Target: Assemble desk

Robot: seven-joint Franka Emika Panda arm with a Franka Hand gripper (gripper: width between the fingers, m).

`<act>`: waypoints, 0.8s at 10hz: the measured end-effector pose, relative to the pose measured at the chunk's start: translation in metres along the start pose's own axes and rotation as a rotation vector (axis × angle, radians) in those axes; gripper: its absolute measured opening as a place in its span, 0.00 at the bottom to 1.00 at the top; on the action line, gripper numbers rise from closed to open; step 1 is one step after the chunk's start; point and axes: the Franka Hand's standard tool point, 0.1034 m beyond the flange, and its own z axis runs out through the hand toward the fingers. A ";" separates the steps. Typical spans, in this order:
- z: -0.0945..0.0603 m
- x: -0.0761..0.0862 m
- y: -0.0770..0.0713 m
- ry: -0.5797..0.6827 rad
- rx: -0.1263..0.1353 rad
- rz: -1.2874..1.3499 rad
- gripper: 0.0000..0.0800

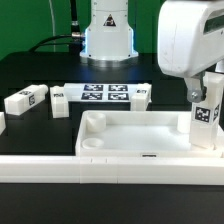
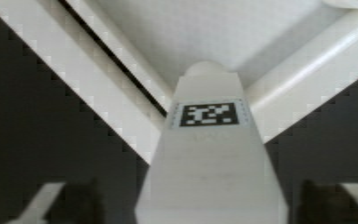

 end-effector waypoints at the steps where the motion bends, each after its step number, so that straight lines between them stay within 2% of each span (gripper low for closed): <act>1: 0.000 0.000 0.000 0.000 0.000 0.000 0.49; 2: 0.000 0.000 0.000 -0.001 0.001 0.000 0.49; 3: 0.001 -0.001 0.000 -0.002 0.001 0.007 0.36; 6: 0.001 -0.001 0.000 0.000 0.005 0.095 0.36; 8: 0.002 -0.003 0.001 0.013 0.017 0.306 0.36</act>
Offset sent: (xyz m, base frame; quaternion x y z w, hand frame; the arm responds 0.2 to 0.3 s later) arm 0.0000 0.0000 0.0000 0.0000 0.0000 0.0650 0.9979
